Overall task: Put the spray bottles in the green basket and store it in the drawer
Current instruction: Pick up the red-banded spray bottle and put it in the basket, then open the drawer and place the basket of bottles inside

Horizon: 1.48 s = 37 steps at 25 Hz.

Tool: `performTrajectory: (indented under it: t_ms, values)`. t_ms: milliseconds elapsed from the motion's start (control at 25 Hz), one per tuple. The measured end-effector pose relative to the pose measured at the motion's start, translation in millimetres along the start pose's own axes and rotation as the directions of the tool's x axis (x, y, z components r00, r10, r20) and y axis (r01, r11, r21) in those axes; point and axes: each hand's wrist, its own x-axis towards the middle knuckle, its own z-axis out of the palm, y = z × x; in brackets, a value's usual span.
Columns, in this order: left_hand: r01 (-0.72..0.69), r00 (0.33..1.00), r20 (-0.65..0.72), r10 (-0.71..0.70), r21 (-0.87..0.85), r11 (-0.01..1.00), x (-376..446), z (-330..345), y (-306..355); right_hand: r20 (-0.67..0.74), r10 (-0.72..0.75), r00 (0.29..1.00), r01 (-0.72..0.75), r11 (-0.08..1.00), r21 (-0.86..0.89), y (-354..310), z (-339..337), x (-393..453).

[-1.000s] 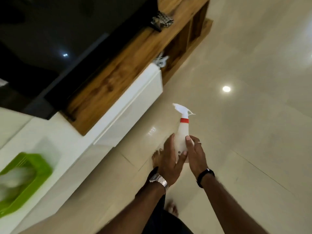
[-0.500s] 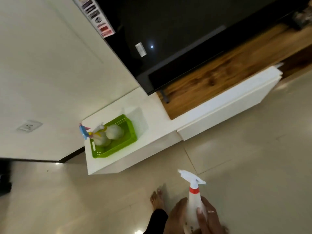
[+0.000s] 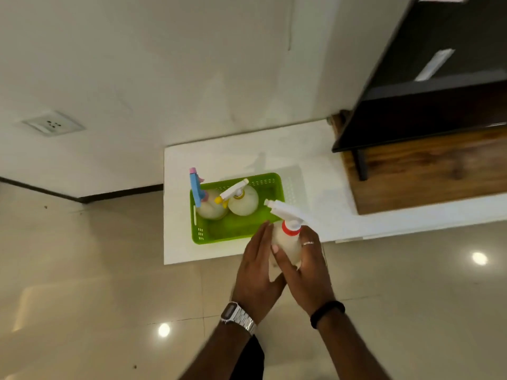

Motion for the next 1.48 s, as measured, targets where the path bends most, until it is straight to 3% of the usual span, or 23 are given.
performTrajectory:
  t_ms: [240, 520, 840, 1040, 1160, 1320, 1400, 1440, 1480]
  values:
    - [0.008, 0.993, 0.115, 0.001, -0.075, 0.997, 58.8, -22.9, -61.8, -0.099, -0.036, 0.994, 0.029, 0.997, -0.073, 0.7, 66.8, 66.9]
    - [-0.037, 0.955, 0.292, 0.051, -0.053, 0.998, 49.3, -18.6, -110.6, -0.15, 0.018, 0.988, -0.054, 0.97, -0.239, 30.3, 90.0, 76.0]
    - [-0.017, 0.913, 0.406, -0.038, 0.13, 0.991, 59.7, -0.3, -110.1, -0.166, 0.042, 0.985, -0.131, 0.809, -0.573, 52.5, 90.8, 75.3]
    - [-0.036, 0.914, 0.401, -0.071, 0.253, 0.967, 57.4, 9.5, -110.7, -0.113, 0.057, 0.992, -0.115, 0.778, -0.618, 66.9, 84.1, 78.0]
    - [-0.017, 0.935, 0.348, -0.07, 0.242, 0.97, 50.8, 9.9, -107.1, -0.113, 0.052, 0.992, -0.107, 0.819, -0.564, 62.8, 78.8, 77.7]
    - [0.024, 0.996, 0.082, -0.038, 0.168, 0.985, 13.2, -6.3, -128.6, -0.143, 0.01, 0.99, -0.08, 0.865, -0.496, 59.5, 59.3, 62.7]
    - [0.197, 0.977, -0.096, -0.188, 0.089, 0.976, -16.2, -17.5, -157.4, -0.162, 0.042, 0.986, -0.118, 0.863, -0.492, 67.5, 47.0, 40.9]
    - [0.346, 0.925, -0.164, -0.342, -0.009, 0.938, -29.1, -21.8, -174.9, -0.175, 0.092, 0.98, -0.169, 0.85, -0.499, 74.7, 42.5, 27.8]
    - [0.509, 0.825, -0.198, -0.529, -0.148, 0.848, -38.1, -26.8, -191.7, -0.186, 0.163, 0.969, -0.237, 0.826, -0.512, 83.2, 38.0, 15.8]
